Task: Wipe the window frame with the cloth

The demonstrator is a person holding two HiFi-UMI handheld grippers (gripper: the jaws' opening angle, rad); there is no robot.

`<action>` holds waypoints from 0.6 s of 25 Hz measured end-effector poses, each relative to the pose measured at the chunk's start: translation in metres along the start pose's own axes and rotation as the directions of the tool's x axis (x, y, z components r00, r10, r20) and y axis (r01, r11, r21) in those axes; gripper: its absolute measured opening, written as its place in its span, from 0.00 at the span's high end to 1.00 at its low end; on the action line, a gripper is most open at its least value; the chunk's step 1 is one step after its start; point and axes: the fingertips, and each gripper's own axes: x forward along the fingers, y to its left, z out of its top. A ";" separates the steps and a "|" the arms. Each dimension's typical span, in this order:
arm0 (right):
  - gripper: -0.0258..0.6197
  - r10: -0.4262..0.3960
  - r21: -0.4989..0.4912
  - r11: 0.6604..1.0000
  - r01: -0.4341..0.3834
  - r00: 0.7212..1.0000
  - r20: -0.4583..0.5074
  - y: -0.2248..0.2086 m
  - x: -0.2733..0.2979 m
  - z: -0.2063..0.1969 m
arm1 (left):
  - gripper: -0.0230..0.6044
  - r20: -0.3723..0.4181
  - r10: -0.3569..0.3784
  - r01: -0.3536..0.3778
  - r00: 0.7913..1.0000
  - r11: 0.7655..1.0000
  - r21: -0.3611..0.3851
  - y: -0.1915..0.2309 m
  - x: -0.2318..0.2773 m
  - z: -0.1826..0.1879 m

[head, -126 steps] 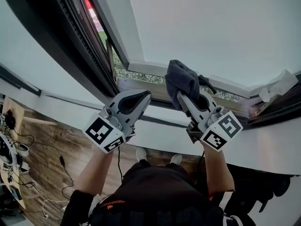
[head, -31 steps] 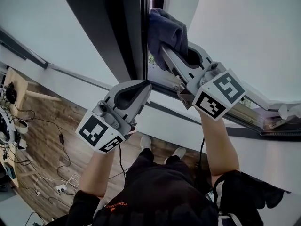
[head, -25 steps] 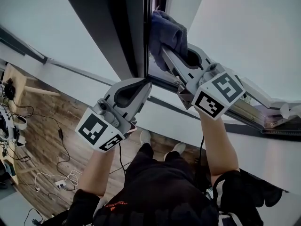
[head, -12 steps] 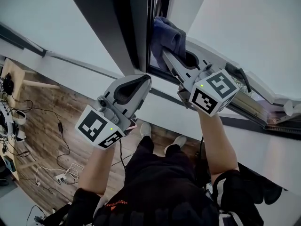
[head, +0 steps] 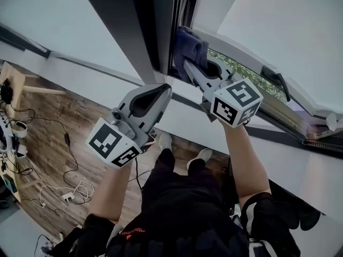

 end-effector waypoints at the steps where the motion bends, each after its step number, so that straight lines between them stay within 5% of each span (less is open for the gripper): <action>1: 0.88 -0.002 0.001 1.000 0.002 1.000 -0.007 -0.001 0.001 -0.005 | 0.93 -0.002 0.000 0.000 1.000 1.000 -0.003 0.000 0.000 -0.003; 15: 0.88 -0.052 0.008 0.999 0.054 0.988 -0.147 -0.005 0.013 -0.061 | 0.93 -0.035 0.002 -0.003 0.999 0.999 -0.036 0.003 -0.003 -0.025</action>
